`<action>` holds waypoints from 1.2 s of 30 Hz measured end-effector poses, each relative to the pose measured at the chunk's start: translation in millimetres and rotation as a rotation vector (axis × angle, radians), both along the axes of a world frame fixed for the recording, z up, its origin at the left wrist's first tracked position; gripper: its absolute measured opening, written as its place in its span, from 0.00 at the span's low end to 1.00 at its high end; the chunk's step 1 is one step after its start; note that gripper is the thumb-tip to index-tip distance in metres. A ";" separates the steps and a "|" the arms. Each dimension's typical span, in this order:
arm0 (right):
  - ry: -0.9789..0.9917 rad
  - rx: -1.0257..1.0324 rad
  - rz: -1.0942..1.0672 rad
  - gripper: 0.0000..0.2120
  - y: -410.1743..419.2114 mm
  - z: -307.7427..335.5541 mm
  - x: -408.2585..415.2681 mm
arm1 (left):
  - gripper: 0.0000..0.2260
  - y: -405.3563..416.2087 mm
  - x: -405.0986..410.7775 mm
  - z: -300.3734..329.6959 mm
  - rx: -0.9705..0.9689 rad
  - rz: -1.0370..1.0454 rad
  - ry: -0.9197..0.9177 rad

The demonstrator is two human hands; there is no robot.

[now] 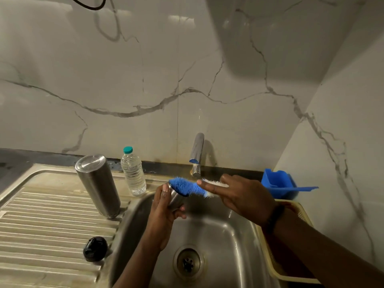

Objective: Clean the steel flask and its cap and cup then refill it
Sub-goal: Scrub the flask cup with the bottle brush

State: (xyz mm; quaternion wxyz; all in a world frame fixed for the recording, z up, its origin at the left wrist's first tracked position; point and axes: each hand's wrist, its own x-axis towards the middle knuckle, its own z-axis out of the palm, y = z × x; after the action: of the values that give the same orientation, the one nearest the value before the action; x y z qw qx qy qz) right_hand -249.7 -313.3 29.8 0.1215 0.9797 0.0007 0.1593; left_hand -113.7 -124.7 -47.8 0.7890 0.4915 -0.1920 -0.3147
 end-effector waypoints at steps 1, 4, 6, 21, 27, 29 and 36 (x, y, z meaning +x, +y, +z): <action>0.014 -0.009 0.011 0.38 -0.1 -1.4 0.6 | 0.32 -0.5 -0.1 1.0 0.029 0.012 -0.016; 0.038 -0.032 0.082 0.37 4.0 -4.6 3.6 | 0.29 -5.3 -1.0 -0.2 0.135 0.059 -0.069; 0.104 0.030 0.129 0.32 4.3 1.3 5.3 | 0.23 -8.4 -0.6 2.2 0.191 0.067 -0.049; 0.469 1.374 -0.082 0.17 -6.9 2.6 -2.2 | 0.19 -2.2 12.0 46.2 0.243 -0.169 0.047; 0.548 0.181 -0.059 0.23 -16.7 37.2 13.8 | 0.11 -15.1 -1.7 32.0 0.660 -0.335 -0.299; 0.305 -0.021 -0.030 0.23 0.5 38.5 18.9 | 0.11 -21.1 -5.2 27.3 0.644 -0.209 -0.205; -0.231 0.141 -0.230 0.35 38.4 -23.2 19.6 | 0.17 -31.4 28.9 40.3 0.313 0.061 0.190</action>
State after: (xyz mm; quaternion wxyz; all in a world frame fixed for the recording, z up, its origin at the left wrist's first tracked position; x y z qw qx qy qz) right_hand -230.2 -274.9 6.7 0.0692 0.9546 -0.1363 0.2557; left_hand -84.8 -156.1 -7.5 0.7267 0.5819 -0.0505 -0.3616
